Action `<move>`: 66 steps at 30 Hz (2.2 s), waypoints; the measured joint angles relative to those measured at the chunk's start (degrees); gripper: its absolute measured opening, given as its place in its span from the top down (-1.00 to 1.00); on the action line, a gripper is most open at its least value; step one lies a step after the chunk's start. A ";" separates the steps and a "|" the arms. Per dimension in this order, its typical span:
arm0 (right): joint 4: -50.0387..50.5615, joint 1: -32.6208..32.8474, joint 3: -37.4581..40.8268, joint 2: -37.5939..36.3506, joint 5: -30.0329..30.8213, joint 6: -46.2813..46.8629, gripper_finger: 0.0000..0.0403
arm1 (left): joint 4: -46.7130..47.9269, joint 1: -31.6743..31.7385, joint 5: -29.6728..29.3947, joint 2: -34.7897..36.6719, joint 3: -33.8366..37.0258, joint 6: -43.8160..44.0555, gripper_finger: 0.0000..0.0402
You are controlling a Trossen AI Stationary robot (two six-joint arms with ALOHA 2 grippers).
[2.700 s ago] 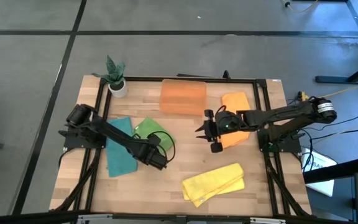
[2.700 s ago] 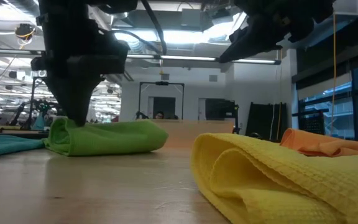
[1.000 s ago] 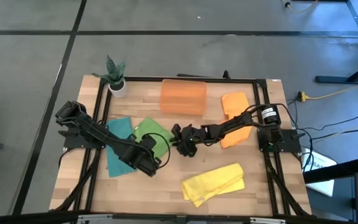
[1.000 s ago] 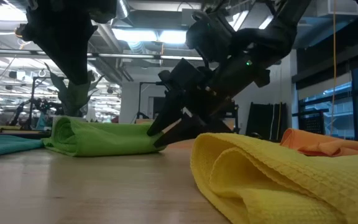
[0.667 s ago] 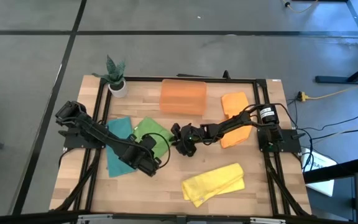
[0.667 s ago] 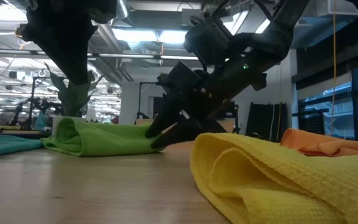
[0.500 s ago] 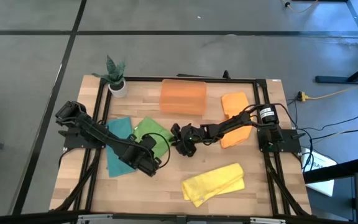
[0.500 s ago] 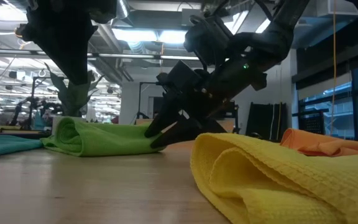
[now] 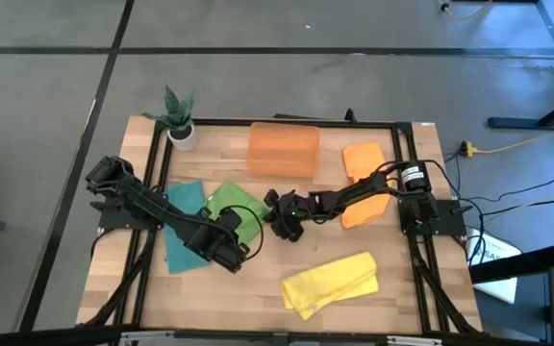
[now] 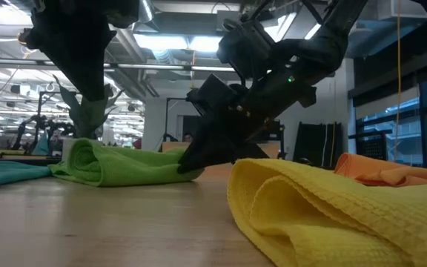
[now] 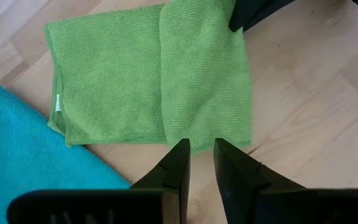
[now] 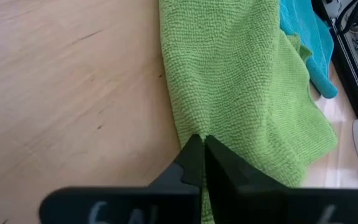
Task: Roll microfiber towels into tight, uniform cylinder then place into a basket
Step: Roll the green microfiber cloth
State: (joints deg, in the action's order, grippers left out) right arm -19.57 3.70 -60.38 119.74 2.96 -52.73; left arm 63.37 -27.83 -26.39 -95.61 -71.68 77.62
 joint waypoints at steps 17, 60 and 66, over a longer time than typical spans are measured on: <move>36.26 0.11 -18.27 -1.22 -13.69 13.69 0.99 | 0.15 -1.01 0.83 -0.04 0.02 -0.20 0.68; 35.74 -11.73 -27.30 3.92 -18.59 37.22 1.00 | -0.47 -6.08 0.30 -0.04 0.02 -0.02 0.68; 35.28 -11.76 -27.23 4.44 -17.62 37.01 0.98 | -0.48 -6.08 0.30 -0.04 0.02 -0.02 0.68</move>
State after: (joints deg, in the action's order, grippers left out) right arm 15.71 -8.05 -87.61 124.18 -14.66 -15.72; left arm 62.89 -33.91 -26.09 -95.66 -71.66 77.60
